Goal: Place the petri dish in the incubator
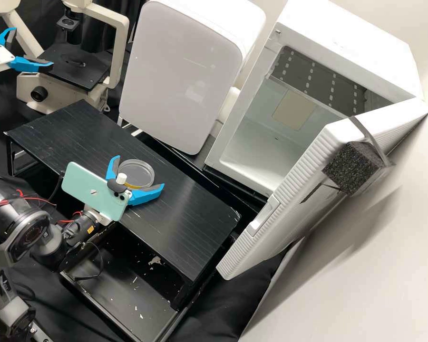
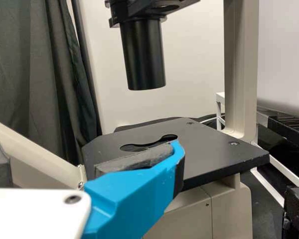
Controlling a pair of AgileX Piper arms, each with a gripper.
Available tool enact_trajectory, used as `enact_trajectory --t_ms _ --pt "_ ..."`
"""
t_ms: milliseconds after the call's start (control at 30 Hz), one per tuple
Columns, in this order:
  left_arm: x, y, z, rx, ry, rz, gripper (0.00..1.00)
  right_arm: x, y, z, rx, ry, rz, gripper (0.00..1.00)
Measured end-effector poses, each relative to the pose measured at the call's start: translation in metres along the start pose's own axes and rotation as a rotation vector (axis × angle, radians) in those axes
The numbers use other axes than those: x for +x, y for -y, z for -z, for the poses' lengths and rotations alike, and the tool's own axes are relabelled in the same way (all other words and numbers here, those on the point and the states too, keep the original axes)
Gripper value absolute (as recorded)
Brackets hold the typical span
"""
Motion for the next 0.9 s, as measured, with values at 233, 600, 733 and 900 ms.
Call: enact_trajectory --t_ms 233,600,733,900 --pt "0.0000 0.0000 0.0000 0.000 0.000 0.000 1.00 0.0002 -0.0009 -0.0006 0.004 0.000 -0.001 0.00" --pt "0.0000 0.0000 0.0000 0.000 0.000 0.000 1.00 0.0001 -0.0012 -0.0010 0.000 -0.004 0.003 0.00" --pt "0.0000 0.0000 0.0000 0.000 0.000 0.000 1.00 0.0001 -0.0012 -0.0010 0.000 -0.004 0.003 0.00" --pt "0.0000 0.0000 0.0000 0.000 0.000 0.000 1.00 -0.0017 -0.0076 -0.0021 0.010 -0.013 -0.002 0.00"
